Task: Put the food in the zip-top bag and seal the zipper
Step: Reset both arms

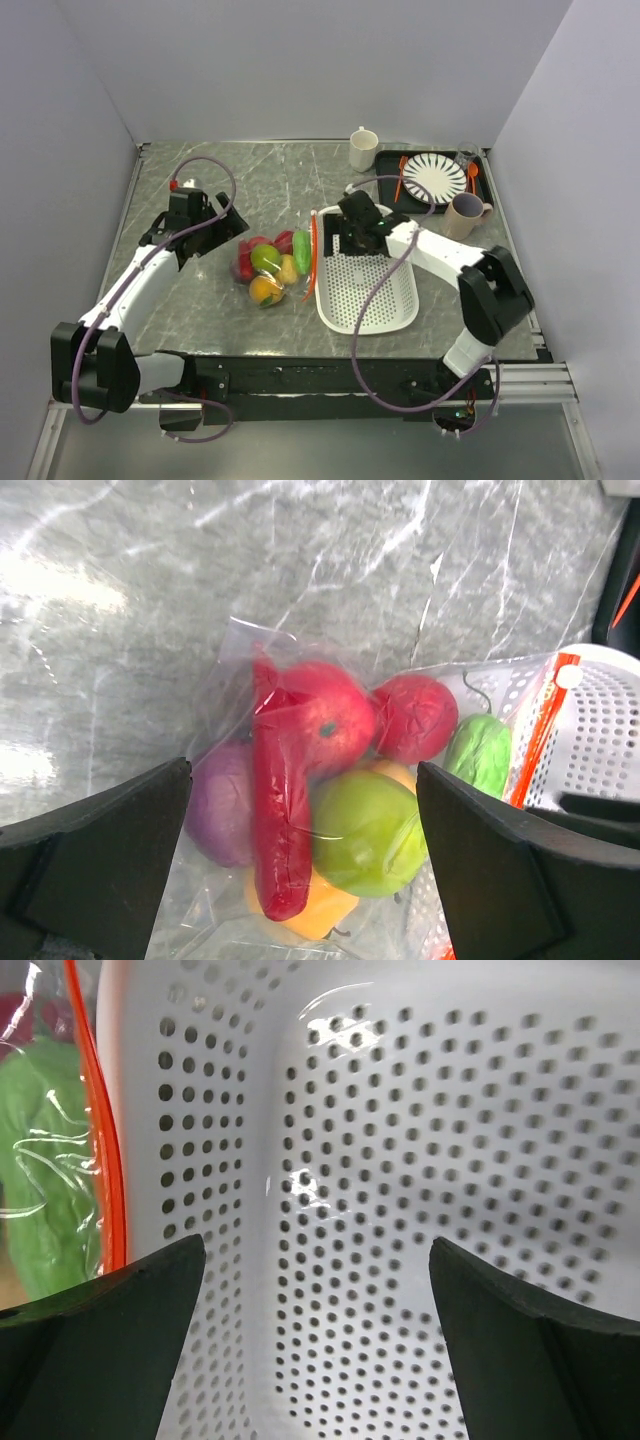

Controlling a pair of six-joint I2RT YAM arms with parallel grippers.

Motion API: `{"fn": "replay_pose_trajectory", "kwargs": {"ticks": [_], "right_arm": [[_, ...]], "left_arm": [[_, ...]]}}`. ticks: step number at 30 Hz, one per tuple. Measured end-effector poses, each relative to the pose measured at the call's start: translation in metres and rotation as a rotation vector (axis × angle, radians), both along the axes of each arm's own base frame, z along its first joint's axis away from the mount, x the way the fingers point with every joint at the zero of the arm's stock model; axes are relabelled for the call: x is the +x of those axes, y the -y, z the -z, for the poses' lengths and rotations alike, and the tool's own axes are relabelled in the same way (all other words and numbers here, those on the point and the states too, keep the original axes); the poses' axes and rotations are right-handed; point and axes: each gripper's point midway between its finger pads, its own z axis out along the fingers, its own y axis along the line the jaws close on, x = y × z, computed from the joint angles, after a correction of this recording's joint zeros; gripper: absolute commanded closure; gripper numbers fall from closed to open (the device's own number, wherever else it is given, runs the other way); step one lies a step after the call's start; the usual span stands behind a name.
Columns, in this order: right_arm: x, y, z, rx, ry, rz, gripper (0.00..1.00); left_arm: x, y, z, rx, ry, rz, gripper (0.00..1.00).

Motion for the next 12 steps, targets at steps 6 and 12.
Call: {"fn": "replay_pose_trajectory", "kwargs": {"ticks": [6,12], "right_arm": [[0.004,0.043,-0.051,0.025,0.173,0.101,0.0],[0.013,0.099,-0.071,0.031,0.293,0.247,0.0]], "left_arm": [[0.003,-0.007,-0.008,0.022,0.033,-0.027,0.01],[0.01,-0.009,-0.023,0.036,0.091,-0.017,0.01]]}}
